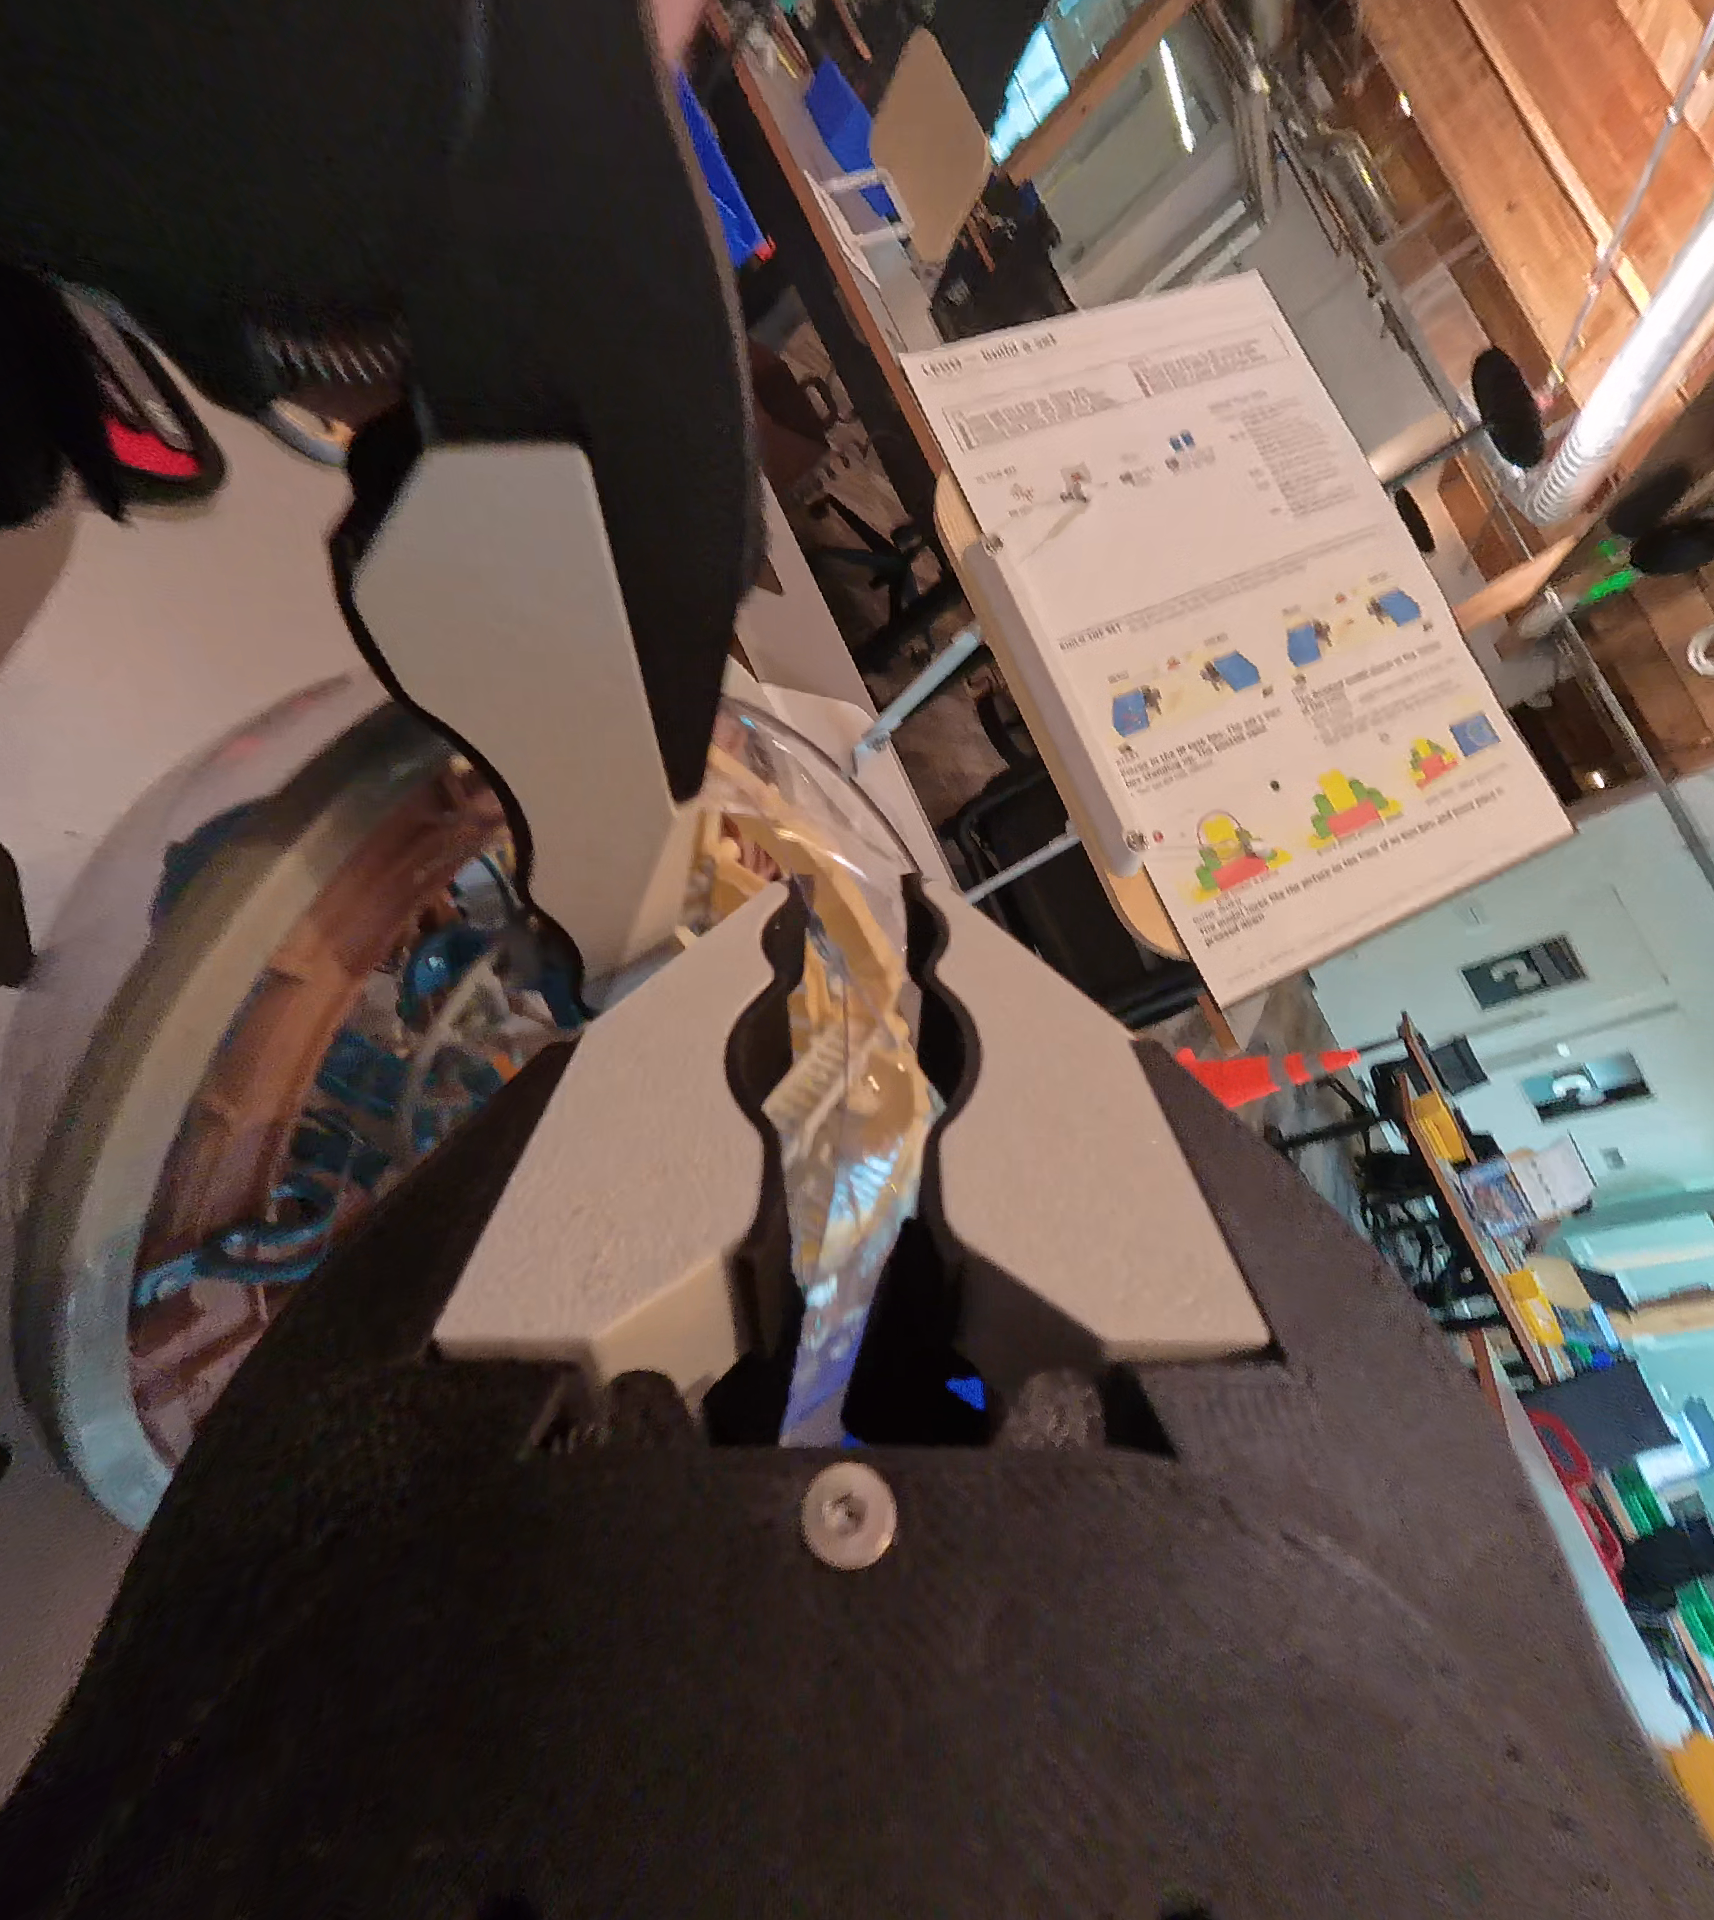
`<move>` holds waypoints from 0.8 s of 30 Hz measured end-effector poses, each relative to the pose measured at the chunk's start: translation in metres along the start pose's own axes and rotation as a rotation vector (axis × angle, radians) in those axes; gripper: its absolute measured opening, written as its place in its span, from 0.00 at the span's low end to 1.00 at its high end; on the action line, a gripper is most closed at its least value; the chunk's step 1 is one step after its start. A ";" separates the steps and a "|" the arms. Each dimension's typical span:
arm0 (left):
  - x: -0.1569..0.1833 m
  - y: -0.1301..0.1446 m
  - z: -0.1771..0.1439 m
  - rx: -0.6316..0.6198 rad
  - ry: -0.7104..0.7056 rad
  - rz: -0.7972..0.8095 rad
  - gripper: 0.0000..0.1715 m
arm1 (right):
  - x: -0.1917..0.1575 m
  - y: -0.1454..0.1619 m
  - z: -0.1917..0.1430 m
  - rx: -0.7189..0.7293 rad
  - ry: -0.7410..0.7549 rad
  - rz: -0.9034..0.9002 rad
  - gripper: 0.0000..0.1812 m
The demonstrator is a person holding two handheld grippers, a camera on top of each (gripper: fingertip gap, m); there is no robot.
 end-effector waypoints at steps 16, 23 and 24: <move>-0.007 -0.003 0.004 -0.005 0.004 -0.025 0.52 | 0.012 0.010 0.003 0.106 -0.106 0.321 0.00; -0.009 -0.006 0.007 0.005 0.005 -0.050 0.52 | 0.018 0.014 0.007 0.166 -0.177 0.531 0.00; -0.009 -0.005 0.008 0.009 -0.003 -0.048 0.52 | 0.019 0.015 0.007 0.182 -0.193 0.566 0.00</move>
Point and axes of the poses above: each gripper's, where its closed fingertips meet, z out along the fingers, y out of its underside, x = y × z across the jaws, the point moved 4 cm from there along -z, back along the fingers, and after that the axes turned 15 degrees about -z, right-handed, at the moved point
